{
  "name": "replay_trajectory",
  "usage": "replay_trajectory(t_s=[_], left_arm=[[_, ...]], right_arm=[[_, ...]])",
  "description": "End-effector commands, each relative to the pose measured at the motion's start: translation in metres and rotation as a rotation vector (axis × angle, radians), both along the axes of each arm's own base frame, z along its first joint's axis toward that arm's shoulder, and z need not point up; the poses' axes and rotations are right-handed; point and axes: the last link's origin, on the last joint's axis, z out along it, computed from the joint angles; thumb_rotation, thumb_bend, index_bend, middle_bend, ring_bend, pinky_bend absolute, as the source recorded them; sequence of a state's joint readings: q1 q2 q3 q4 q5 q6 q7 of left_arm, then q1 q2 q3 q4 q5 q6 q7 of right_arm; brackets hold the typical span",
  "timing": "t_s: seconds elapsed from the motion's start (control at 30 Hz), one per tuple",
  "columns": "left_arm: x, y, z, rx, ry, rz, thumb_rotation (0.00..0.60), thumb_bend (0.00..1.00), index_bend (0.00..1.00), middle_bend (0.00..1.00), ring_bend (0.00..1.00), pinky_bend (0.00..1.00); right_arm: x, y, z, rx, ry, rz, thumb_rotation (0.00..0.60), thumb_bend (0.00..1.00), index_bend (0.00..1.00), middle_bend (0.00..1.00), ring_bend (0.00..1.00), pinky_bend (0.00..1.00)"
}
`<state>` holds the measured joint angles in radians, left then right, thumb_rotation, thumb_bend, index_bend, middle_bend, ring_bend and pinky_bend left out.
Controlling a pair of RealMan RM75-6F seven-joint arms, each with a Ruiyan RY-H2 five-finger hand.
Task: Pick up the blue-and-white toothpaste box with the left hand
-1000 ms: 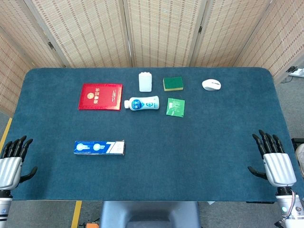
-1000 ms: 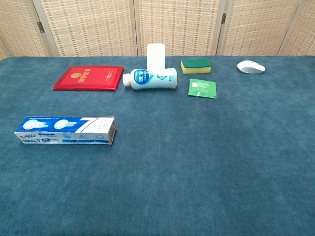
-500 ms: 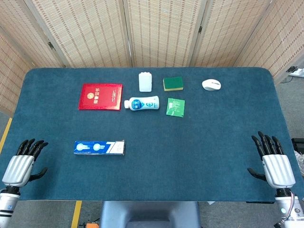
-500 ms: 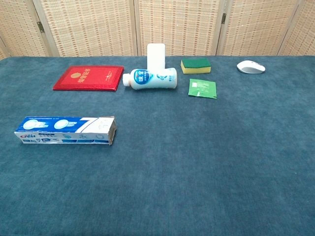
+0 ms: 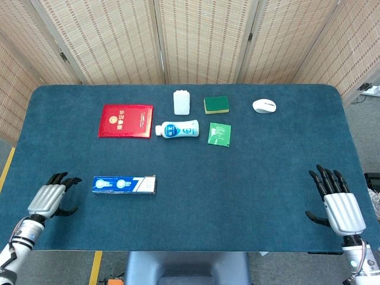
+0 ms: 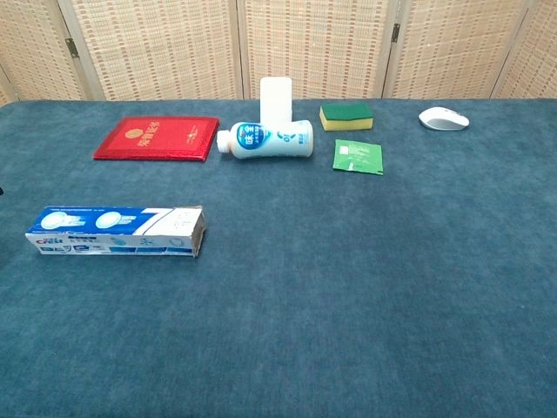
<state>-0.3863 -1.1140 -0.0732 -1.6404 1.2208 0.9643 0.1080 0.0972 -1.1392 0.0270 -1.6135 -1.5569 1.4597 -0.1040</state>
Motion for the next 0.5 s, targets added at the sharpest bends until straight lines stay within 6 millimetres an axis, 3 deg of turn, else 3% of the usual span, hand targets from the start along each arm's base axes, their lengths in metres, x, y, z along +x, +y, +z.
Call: replay_trajectory(t_s=[0.03, 0.33, 0.5], left_arm=[[0.024, 0.020, -0.018, 0.034, 0.047, 0.018, 0.600, 0.28, 0.22, 0.26, 0.01, 0.00], [0.048, 0.026, -0.034, 0.092, 0.167, 0.048, 0.600, 0.25, 0.22, 0.21, 0.00, 0.00], [0.059, 0.033, -0.057, 0.083, 0.275, 0.087, 0.600, 0.25, 0.23, 0.16, 0.00, 0.00]], right_arm=[[0.000, 0.004, 0.004, -0.004, -0.008, 0.014, 0.600, 0.18, 0.00, 0.00, 0.00, 0.00], [0.001, 0.008, 0.008, -0.009, -0.032, 0.035, 0.600, 0.18, 0.00, 0.00, 0.00, 0.00], [0.001, 0.012, 0.013, -0.017, -0.046, 0.049, 0.600, 0.18, 0.00, 0.00, 0.00, 0.00]])
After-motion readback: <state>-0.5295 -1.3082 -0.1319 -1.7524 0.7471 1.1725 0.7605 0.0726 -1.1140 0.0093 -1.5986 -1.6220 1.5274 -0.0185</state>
